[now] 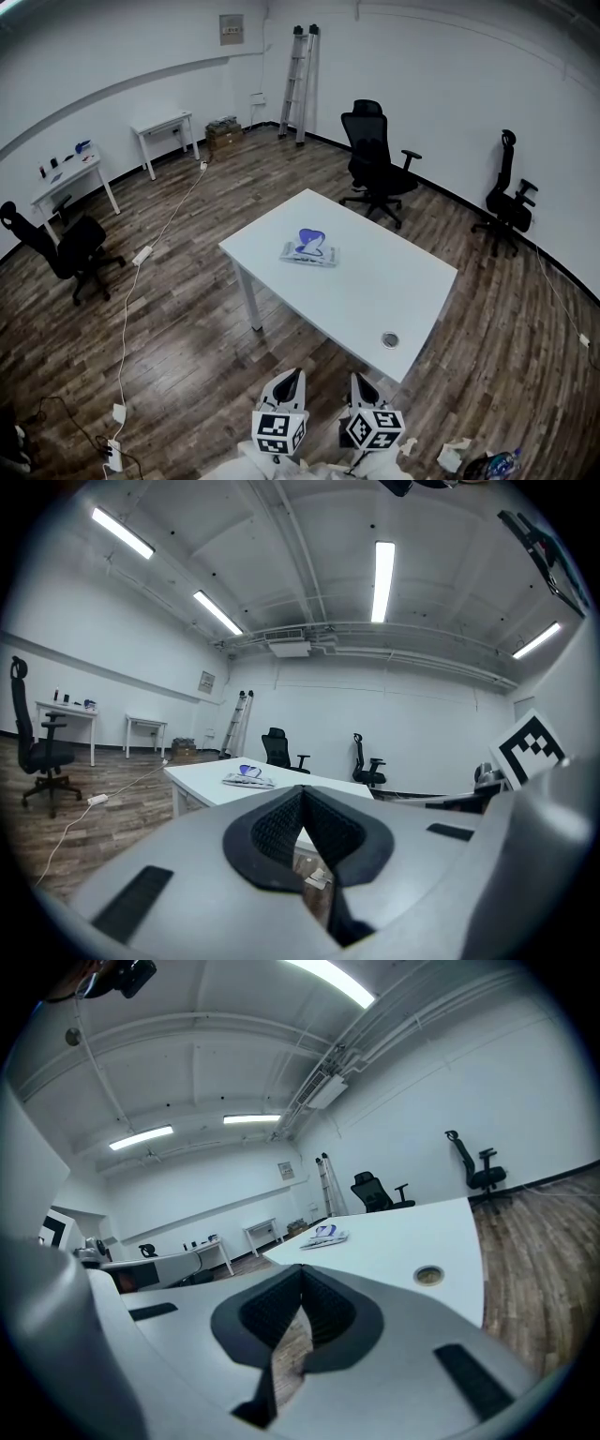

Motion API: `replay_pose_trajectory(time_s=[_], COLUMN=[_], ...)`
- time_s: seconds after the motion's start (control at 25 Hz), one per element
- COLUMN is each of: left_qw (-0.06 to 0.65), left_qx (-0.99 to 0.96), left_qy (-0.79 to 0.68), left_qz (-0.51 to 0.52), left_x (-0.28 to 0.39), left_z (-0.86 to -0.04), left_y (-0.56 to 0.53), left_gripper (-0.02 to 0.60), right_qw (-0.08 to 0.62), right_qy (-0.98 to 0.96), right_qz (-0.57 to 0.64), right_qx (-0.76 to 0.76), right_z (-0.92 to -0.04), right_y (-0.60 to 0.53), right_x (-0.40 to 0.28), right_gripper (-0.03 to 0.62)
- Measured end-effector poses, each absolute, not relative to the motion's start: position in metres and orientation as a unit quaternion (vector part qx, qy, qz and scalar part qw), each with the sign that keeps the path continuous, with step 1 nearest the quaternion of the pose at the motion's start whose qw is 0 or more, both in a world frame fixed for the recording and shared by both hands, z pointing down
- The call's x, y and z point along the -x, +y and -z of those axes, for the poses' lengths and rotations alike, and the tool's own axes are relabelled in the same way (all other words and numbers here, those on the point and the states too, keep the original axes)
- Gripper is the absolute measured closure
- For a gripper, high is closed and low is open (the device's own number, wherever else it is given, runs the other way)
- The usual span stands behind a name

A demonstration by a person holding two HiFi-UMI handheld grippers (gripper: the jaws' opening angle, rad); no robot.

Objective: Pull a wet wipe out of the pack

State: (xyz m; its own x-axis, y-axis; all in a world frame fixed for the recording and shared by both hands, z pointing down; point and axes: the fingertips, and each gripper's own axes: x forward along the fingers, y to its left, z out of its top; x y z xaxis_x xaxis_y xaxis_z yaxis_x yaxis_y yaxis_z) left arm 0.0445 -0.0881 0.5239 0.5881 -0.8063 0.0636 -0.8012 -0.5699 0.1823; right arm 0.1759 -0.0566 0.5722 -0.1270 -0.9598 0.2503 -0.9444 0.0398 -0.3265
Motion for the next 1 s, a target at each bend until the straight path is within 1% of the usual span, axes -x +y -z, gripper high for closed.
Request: replay_pose_trajectory(time_s=[0.48,1.0], left_qw=[0.098,0.098], left_qx=[-0.891,-0.892], left_qy=[-0.443,-0.442], left_qz=[0.021,0.022], left_x=[-0.056,-0.055], left_z=[-0.528,-0.526], left_y=[-0.125,-0.188], left_gripper=[0.583,0.583], right_qw=[0.019,0.017], right_qy=[0.707,0.710], right_qz=[0.208,0.209], right_qx=[0.676,0.672], right_z=[-0.578,-0.579], right_y=[-0.082,-0.149], right_x=[-0.191,-0.188], right_gripper=[0.585,0.585])
